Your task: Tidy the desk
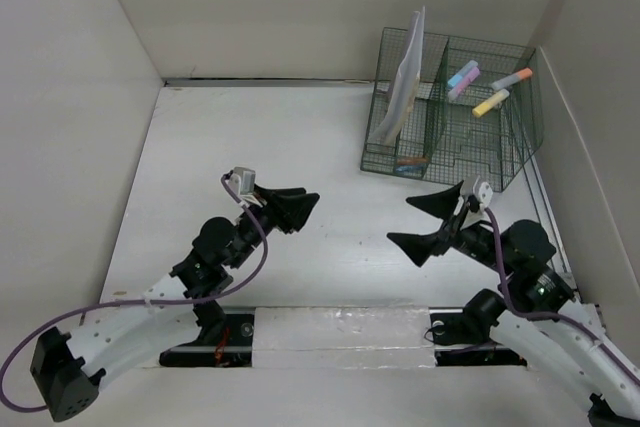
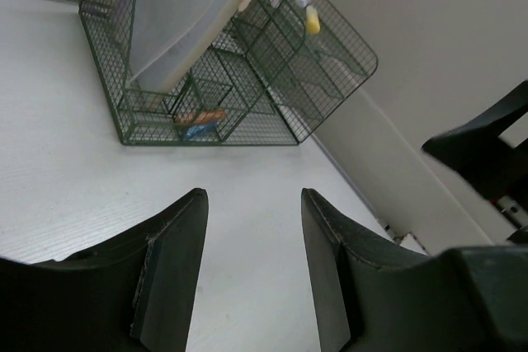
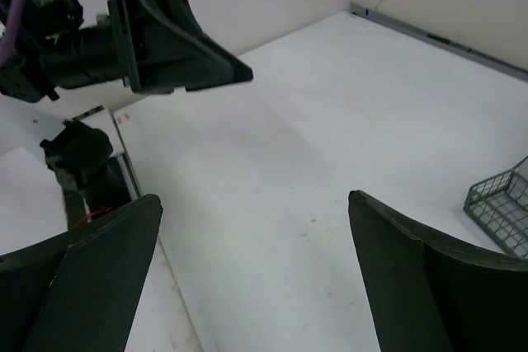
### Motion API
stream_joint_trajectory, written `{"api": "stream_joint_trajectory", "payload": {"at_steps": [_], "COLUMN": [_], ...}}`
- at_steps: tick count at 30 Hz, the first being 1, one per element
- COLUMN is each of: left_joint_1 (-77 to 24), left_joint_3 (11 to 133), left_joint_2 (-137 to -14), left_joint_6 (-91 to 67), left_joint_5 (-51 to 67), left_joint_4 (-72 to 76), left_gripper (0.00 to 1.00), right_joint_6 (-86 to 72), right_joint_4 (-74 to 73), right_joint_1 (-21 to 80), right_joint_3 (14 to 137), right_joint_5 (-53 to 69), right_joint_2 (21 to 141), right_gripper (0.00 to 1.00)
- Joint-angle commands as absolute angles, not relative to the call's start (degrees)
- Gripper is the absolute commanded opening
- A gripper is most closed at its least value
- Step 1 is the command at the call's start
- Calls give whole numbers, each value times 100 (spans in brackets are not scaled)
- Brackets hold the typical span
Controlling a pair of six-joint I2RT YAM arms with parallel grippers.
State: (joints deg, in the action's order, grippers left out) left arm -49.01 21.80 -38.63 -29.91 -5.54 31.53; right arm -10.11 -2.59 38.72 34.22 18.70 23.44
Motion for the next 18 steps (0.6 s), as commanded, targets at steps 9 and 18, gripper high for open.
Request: {"api": "stream_joint_trajectory", "payload": {"at_steps": [9, 18], "left_joint_1": [-4878, -4878], "left_joint_3": [2461, 2645], "left_joint_2": [-2366, -1995], "left_joint_6": [-3568, -3481], "left_joint_5": [-1327, -1327], "left_joint_4": [1724, 1424], "left_gripper": [45, 52], "right_joint_6": [-993, -958], "right_joint_4": [-1002, -897], "right_joint_1": [3999, 3999], "right_joint_3": [3190, 3392], "right_joint_5": [1811, 1740], "right_joint_2": [1257, 1432], "right_gripper": [100, 100]}}
